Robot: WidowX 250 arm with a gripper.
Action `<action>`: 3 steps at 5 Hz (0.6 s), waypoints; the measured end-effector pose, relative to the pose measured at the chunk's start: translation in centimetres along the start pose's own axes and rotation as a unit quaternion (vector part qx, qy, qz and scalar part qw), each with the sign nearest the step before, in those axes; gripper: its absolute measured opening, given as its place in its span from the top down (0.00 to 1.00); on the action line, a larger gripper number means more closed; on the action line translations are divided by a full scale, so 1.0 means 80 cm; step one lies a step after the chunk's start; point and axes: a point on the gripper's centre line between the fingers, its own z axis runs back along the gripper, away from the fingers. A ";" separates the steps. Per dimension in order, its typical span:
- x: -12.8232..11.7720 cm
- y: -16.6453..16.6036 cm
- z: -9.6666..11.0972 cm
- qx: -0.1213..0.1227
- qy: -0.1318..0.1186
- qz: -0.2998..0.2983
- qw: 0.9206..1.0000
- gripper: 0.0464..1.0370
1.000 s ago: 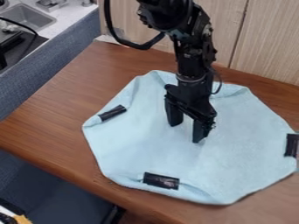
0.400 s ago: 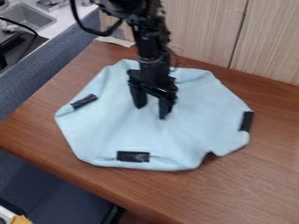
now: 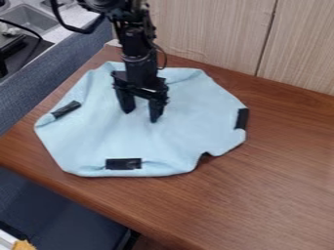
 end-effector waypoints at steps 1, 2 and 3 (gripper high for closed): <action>0.001 0.010 0.002 0.002 -0.004 0.009 1.000 0.04; 0.003 0.010 0.003 0.002 -0.005 0.008 1.000 0.04; 0.003 0.006 0.003 -0.007 -0.005 0.003 1.000 0.04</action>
